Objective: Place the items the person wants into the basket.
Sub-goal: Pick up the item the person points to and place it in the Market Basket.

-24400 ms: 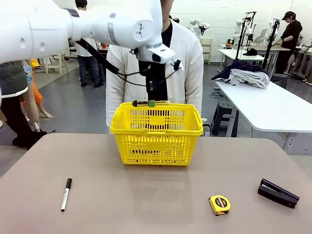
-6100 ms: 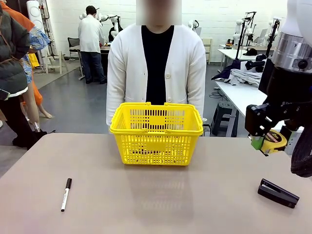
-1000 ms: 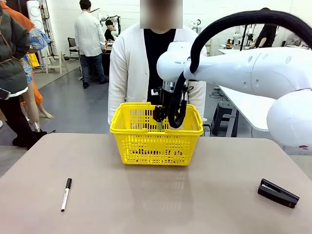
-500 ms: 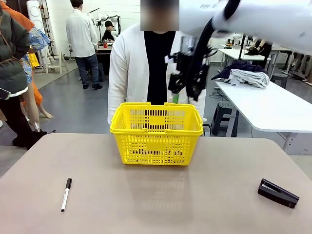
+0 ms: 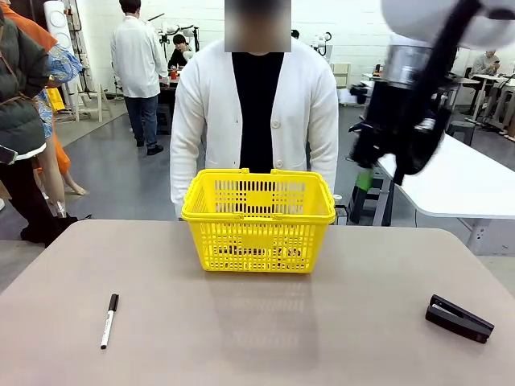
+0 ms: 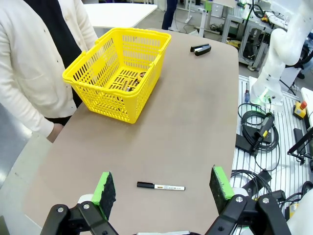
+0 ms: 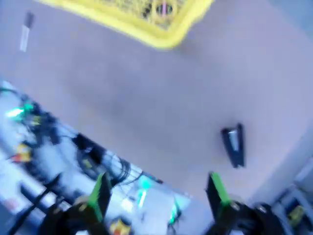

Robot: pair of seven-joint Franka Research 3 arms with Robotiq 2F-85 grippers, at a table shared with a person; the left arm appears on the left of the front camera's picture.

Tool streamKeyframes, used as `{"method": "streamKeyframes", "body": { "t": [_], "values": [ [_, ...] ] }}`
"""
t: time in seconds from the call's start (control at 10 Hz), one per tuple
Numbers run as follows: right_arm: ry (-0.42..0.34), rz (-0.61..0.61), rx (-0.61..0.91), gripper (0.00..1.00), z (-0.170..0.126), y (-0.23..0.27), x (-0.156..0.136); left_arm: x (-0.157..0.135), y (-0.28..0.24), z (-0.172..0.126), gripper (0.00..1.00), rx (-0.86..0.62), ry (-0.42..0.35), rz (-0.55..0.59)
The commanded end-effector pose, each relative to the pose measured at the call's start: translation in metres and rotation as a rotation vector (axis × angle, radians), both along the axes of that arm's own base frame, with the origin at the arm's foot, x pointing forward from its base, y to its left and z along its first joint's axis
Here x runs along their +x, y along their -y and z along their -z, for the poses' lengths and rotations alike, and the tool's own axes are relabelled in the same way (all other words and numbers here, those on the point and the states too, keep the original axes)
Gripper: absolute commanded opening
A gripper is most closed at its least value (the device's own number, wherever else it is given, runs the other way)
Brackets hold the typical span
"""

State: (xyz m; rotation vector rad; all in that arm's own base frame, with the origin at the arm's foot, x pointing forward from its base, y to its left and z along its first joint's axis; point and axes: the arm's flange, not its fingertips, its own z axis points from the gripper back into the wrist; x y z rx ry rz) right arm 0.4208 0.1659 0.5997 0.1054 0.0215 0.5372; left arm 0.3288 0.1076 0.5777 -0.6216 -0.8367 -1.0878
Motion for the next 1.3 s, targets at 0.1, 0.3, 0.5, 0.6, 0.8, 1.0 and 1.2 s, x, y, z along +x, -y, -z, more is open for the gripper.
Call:
{"method": "streamKeyframes", "body": {
  "t": [0.1,0.3,0.5,0.6,0.8,1.0,1.2],
  "values": [
    [0.075,-0.07,0.059,1.0,0.03,0.058,-0.01,-0.001,-0.001,0.001,1.0,-0.011,0.019,0.013],
    [0.051,-0.075,0.021,1.0,0.044,0.073,0.015,-0.001,-0.001,0.001,1.0,-0.011,0.019,0.013],
    [0.067,-0.13,-0.021,1.0,0.051,0.082,0.032,-0.001,-0.001,0.001,1.0,-0.011,0.019,0.013],
    [0.057,-0.14,-0.03,1.0,0.052,0.089,0.039,-0.001,-0.001,0.001,1.0,-0.011,0.019,0.013],
    [0.034,-0.145,-0.039,1.0,0.048,0.102,0.046,-0.001,-0.001,0.001,1.0,-0.011,0.019,0.013],
    [0.049,-0.115,-0.027,1.0,0.059,0.088,0.038,-0.001,-0.001,0.001,1.0,-0.011,0.019,0.013],
    [0.049,-0.115,-0.027,1.0,0.059,0.088,0.038,-0.001,-0.001,0.001,1.0,-0.011,0.019,0.013]
  ]
}}
